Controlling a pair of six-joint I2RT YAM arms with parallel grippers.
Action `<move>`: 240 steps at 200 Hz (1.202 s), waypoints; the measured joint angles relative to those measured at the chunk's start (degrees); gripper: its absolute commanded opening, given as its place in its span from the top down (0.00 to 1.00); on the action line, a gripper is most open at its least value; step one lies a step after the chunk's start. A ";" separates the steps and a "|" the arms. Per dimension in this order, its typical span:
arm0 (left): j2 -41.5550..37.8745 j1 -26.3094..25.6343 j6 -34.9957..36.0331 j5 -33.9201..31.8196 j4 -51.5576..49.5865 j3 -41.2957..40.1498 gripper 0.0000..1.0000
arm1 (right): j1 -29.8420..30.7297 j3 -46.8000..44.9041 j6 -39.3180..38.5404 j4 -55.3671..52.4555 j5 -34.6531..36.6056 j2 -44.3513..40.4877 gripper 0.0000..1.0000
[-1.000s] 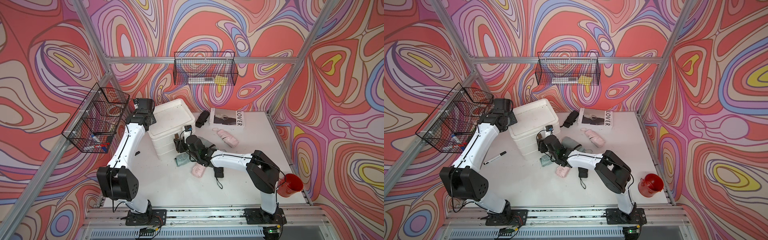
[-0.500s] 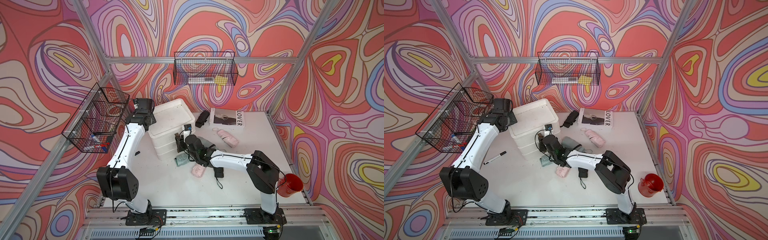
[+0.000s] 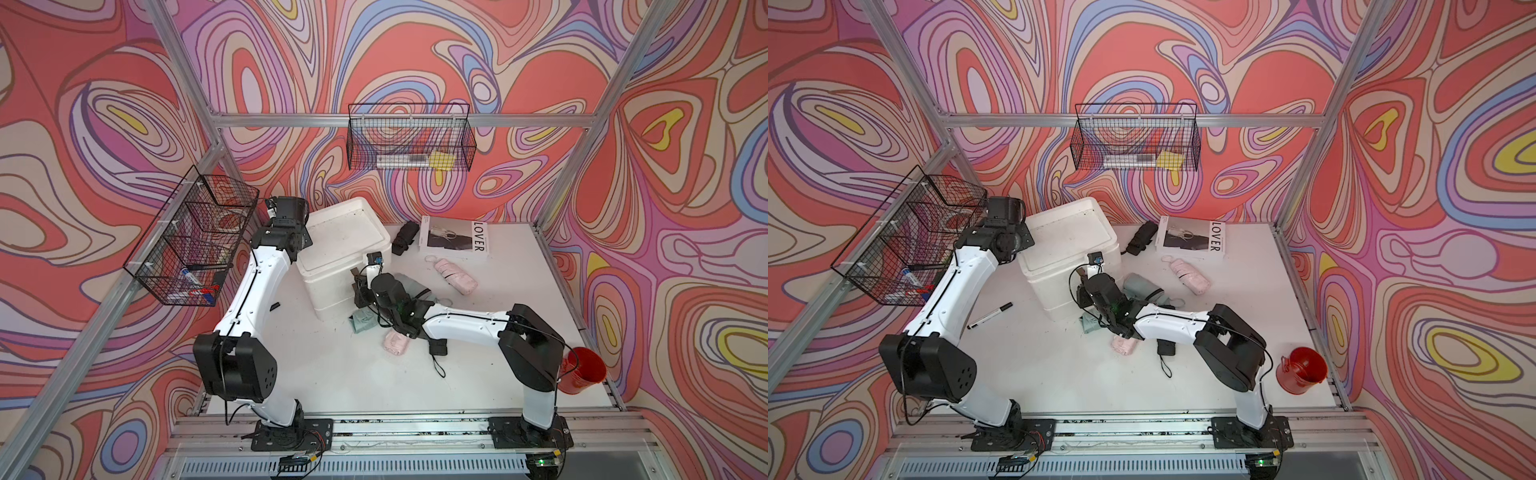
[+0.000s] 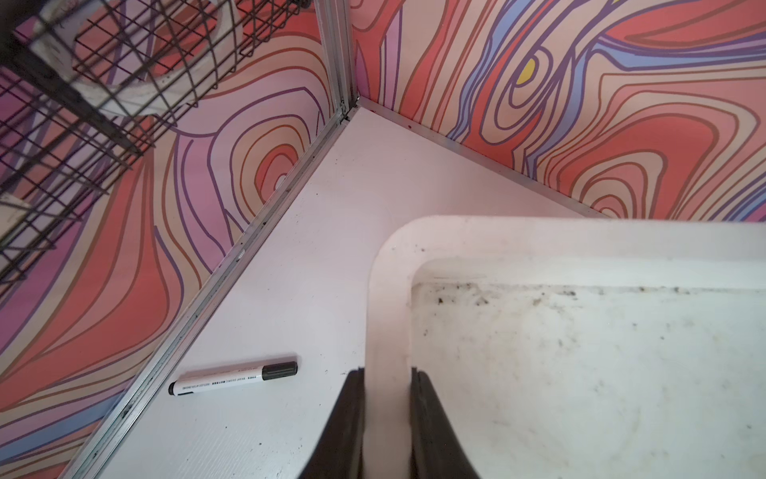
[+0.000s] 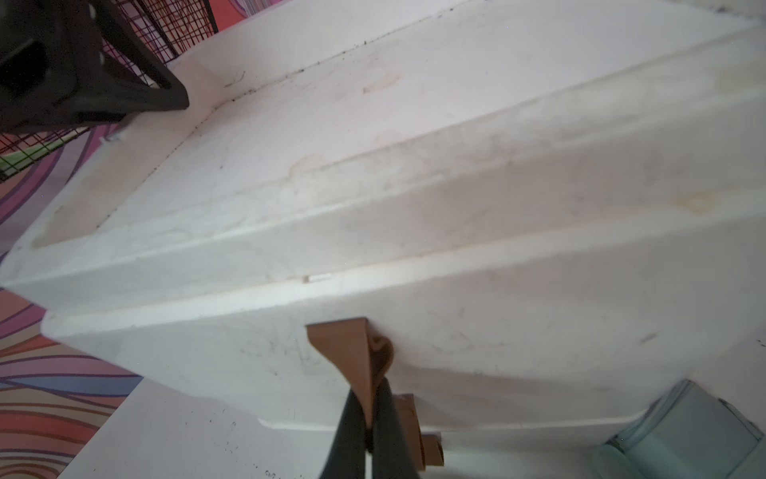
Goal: Place the umbrella in the drawer by color
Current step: Open the drawer in the storage box.
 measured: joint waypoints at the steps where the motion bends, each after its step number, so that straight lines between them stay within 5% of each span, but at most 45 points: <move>1: 0.00 0.00 0.00 0.00 0.00 0.00 1.00 | 0.09 -0.22 0.00 0.00 0.02 -0.20 1.00; 115: 0.13 -0.24 -0.07 -1.01 -0.02 -0.04 1.00 | 6.58 -15.23 3.45 -2.60 1.03 -14.53 1.00; 240: 5.35 0.96 2.58 0.76 0.42 5.29 1.00 | 9.31 -18.75 6.36 -5.51 0.55 -19.17 1.00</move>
